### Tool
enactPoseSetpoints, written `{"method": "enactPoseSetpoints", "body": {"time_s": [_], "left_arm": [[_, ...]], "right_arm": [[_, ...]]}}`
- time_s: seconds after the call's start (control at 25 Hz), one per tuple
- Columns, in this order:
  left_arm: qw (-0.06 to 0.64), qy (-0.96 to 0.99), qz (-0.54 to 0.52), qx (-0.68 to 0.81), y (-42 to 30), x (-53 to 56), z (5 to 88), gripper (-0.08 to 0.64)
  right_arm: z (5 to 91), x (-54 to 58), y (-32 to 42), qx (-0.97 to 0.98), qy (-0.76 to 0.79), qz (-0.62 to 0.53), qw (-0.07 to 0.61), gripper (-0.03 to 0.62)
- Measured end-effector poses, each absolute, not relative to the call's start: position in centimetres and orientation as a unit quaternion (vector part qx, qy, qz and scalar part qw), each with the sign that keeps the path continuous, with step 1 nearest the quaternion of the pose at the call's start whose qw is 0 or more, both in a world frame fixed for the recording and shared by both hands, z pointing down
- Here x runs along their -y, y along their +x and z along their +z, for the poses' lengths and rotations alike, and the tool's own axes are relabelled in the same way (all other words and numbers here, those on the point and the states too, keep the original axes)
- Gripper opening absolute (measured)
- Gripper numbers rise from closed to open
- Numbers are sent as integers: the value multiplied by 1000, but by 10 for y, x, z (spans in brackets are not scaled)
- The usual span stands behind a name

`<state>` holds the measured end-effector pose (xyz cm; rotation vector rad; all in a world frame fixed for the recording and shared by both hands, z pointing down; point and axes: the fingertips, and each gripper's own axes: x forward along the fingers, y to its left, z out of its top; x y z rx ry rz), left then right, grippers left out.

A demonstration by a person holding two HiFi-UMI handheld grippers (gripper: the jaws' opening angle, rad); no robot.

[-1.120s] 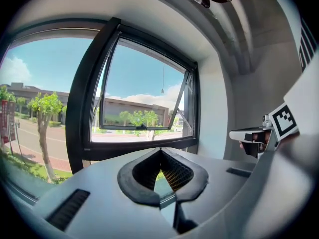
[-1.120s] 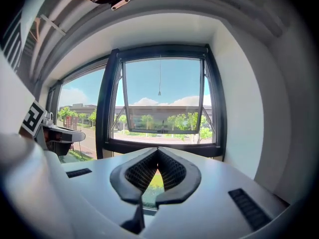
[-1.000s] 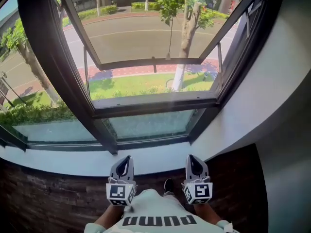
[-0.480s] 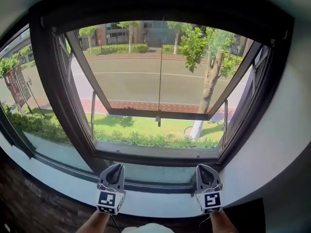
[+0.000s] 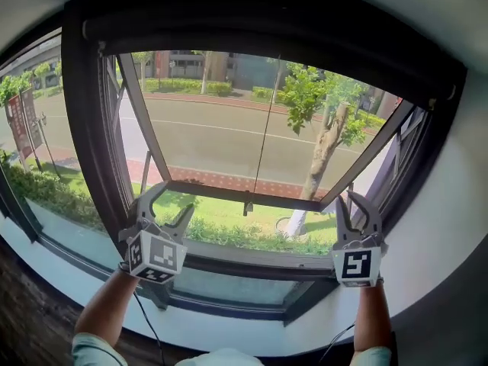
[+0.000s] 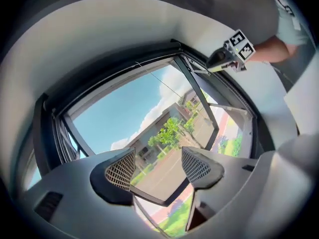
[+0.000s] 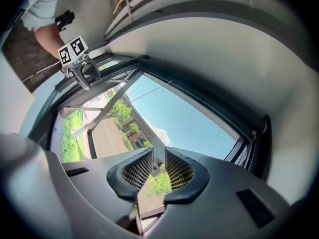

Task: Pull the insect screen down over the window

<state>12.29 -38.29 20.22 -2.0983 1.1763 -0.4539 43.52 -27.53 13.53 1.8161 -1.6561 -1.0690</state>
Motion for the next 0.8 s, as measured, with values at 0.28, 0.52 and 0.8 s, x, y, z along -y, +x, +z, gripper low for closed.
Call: {"method": "enactPoseSetpoints", "body": {"time_s": [0.28,0.52,0.8], "left_arm": [[486,-696,-215,-483,112,419,71,347],[544,-620,-227,-517,96,441,-20,364],[552,-576,-272,-538,81,470,-61,377]], "right_arm": [[4,295,438,481,659,-503,286,127],[-70,303,443,403,657,-537,342,158],[-97,329,451,371,634,-524,431,164]]}}
